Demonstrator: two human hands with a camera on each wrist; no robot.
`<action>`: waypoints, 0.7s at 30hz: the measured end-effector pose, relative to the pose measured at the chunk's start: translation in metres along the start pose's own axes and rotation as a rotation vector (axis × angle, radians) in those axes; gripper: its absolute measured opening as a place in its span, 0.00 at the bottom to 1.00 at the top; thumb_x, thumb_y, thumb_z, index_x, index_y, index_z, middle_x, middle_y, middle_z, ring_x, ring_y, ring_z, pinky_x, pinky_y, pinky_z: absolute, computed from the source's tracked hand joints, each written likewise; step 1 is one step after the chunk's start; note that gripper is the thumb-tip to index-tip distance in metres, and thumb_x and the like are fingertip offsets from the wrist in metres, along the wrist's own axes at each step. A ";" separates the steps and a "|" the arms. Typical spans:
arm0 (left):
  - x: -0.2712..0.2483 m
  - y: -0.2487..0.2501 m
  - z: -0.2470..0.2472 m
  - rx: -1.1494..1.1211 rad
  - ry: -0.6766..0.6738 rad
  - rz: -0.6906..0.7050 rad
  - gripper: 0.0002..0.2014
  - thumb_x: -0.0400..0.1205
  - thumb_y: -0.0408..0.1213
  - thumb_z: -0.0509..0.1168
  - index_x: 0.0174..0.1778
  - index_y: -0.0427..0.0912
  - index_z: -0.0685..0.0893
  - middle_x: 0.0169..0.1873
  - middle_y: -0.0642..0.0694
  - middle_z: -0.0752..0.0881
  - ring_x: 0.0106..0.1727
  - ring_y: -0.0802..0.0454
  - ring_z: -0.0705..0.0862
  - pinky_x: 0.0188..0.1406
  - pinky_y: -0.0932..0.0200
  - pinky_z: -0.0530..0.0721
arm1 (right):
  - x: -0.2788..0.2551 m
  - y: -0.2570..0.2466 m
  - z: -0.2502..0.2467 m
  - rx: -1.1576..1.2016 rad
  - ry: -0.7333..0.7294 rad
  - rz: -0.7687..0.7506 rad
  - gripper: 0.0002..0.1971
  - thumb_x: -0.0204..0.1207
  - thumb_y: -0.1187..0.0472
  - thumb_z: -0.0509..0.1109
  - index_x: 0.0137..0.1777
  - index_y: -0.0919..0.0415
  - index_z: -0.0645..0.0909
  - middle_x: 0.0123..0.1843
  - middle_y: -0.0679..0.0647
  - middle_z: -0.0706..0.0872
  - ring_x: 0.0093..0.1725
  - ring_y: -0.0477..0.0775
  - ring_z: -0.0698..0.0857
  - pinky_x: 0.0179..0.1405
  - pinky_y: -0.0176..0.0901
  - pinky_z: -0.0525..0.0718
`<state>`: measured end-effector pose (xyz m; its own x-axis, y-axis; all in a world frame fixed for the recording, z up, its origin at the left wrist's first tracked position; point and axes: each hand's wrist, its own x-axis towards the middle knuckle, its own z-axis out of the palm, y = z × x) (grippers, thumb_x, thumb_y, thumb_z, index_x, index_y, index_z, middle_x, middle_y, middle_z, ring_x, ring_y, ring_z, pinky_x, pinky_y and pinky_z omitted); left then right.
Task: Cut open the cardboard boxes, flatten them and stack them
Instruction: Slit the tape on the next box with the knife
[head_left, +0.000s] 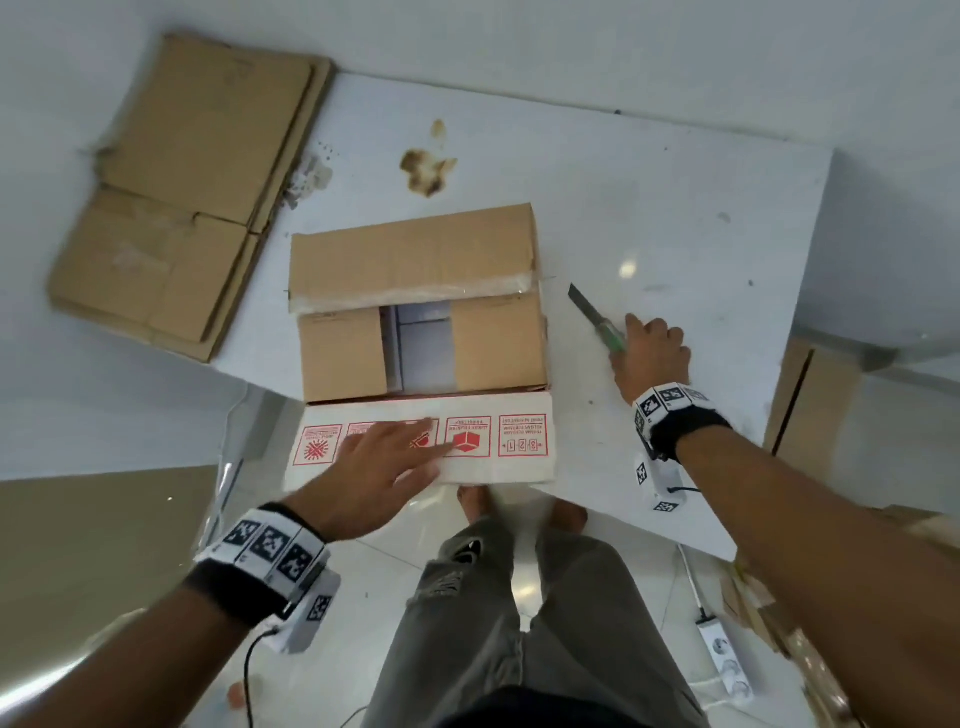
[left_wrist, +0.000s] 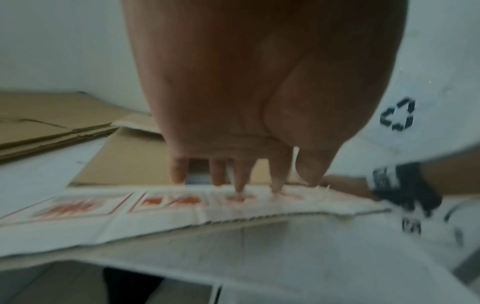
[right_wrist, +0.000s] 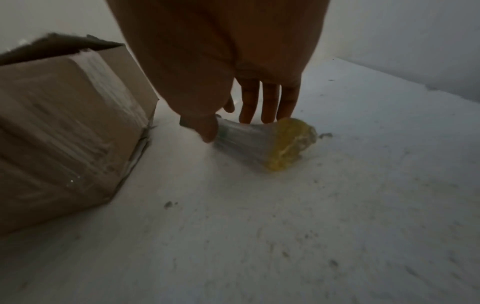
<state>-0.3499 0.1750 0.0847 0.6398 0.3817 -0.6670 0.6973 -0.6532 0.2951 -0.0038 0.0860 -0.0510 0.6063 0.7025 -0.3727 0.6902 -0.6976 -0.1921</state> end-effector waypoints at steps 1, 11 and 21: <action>0.002 -0.010 0.014 0.072 0.026 -0.052 0.40 0.81 0.76 0.39 0.89 0.63 0.54 0.91 0.53 0.50 0.89 0.46 0.52 0.86 0.34 0.50 | -0.002 0.002 -0.002 0.021 0.004 0.014 0.22 0.84 0.53 0.67 0.73 0.63 0.73 0.64 0.67 0.78 0.64 0.70 0.76 0.56 0.58 0.77; 0.102 -0.051 0.011 0.255 0.400 -0.194 0.38 0.64 0.67 0.81 0.57 0.44 0.78 0.53 0.44 0.83 0.58 0.40 0.82 0.76 0.38 0.67 | -0.069 -0.012 -0.010 0.707 -0.198 -0.016 0.22 0.82 0.40 0.69 0.66 0.54 0.80 0.55 0.49 0.85 0.54 0.52 0.84 0.55 0.47 0.83; 0.095 0.020 -0.122 -0.457 0.642 -0.108 0.33 0.73 0.71 0.74 0.59 0.50 0.74 0.46 0.55 0.89 0.40 0.57 0.90 0.37 0.55 0.88 | -0.048 -0.075 -0.041 1.173 -0.380 0.092 0.71 0.43 0.20 0.81 0.86 0.44 0.56 0.82 0.51 0.72 0.79 0.54 0.74 0.75 0.66 0.77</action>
<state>-0.2359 0.2782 0.1099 0.5250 0.8209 -0.2249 0.7409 -0.3108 0.5953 -0.0688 0.1100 0.0186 0.3455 0.6952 -0.6304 -0.2388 -0.5845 -0.7755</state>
